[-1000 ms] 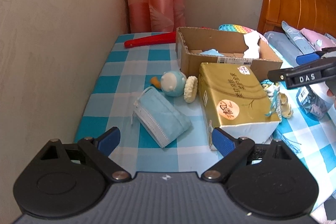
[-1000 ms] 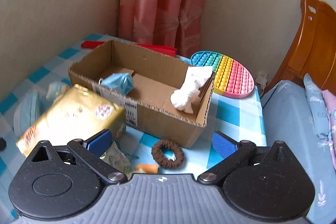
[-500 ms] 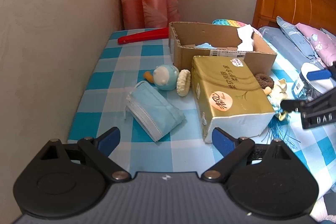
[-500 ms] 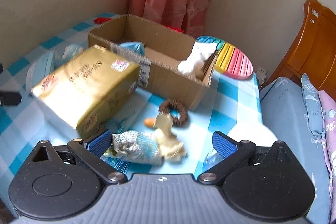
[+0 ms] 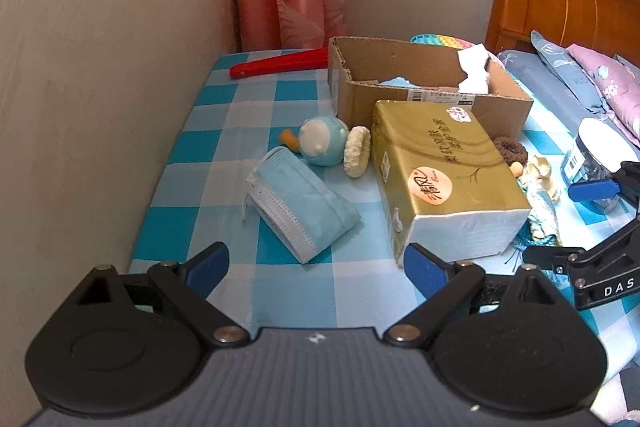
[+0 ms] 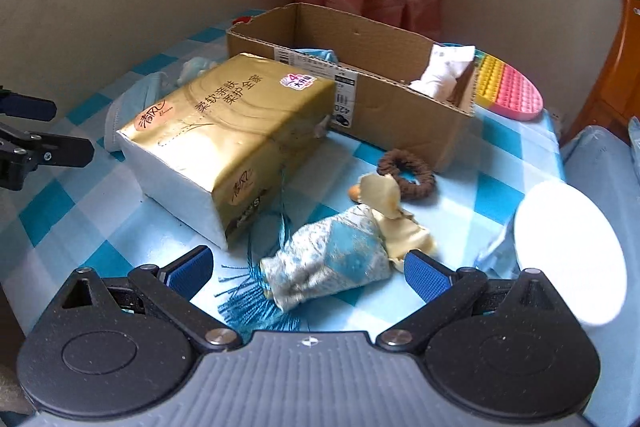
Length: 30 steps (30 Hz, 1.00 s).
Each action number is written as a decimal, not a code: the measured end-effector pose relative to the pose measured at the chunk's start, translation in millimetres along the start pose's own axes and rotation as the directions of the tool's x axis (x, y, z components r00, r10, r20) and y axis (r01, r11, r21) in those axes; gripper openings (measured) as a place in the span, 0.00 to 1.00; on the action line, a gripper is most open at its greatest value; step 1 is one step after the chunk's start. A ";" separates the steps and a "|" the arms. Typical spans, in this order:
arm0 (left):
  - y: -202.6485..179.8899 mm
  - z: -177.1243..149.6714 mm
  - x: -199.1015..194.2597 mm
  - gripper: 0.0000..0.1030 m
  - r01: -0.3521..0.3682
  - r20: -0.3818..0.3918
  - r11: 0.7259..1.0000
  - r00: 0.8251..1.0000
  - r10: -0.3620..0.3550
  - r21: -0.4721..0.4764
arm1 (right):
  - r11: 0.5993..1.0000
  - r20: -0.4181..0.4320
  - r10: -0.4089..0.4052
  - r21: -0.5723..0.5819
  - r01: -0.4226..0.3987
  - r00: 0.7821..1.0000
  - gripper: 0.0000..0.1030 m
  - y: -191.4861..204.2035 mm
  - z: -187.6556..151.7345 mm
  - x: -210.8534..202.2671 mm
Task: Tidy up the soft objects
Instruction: 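Grasp the floral fabric pouch with the right tool while the left tool grasps the flat blue mask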
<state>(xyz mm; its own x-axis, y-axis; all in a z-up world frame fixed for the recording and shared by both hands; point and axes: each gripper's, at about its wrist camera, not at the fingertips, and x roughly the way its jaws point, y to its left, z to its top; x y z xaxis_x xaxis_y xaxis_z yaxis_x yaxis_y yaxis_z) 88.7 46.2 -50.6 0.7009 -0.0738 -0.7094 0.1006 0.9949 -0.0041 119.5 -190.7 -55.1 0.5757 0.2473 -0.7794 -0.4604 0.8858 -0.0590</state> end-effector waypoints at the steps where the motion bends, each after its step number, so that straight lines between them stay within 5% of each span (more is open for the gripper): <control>1: 0.9 0.0 1.0 0.91 -0.003 -0.002 1.000 1.000 0.003 -0.003 | 1.000 0.002 0.013 -0.003 -0.013 1.000 1.00 0.0 0.8 1.5; 11: 11.2 0.0 15.1 0.91 -0.027 -0.024 0.999 0.999 0.026 -0.037 | 0.989 -0.045 0.136 -0.049 -0.138 0.990 1.00 9.6 -5.2 9.0; 24: 31.6 32.3 51.7 0.91 -0.056 0.015 0.988 0.998 0.059 -0.146 | 0.992 -0.033 0.106 -0.059 -0.108 0.994 1.00 17.6 -19.3 10.5; 30: 34.8 33.8 81.1 0.91 -0.076 -0.041 0.981 0.997 0.070 -0.179 | 0.993 -0.020 0.104 -0.056 -0.105 0.994 1.00 18.0 -22.0 7.5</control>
<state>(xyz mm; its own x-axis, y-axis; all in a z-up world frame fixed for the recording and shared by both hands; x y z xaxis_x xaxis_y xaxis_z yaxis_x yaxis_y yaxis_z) 172.9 72.4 -84.5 0.6767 -0.0011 -0.7362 -0.0808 0.9938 -0.0758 100.7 -181.6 -75.8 0.5108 0.3304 -0.7936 -0.5558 0.8313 -0.0116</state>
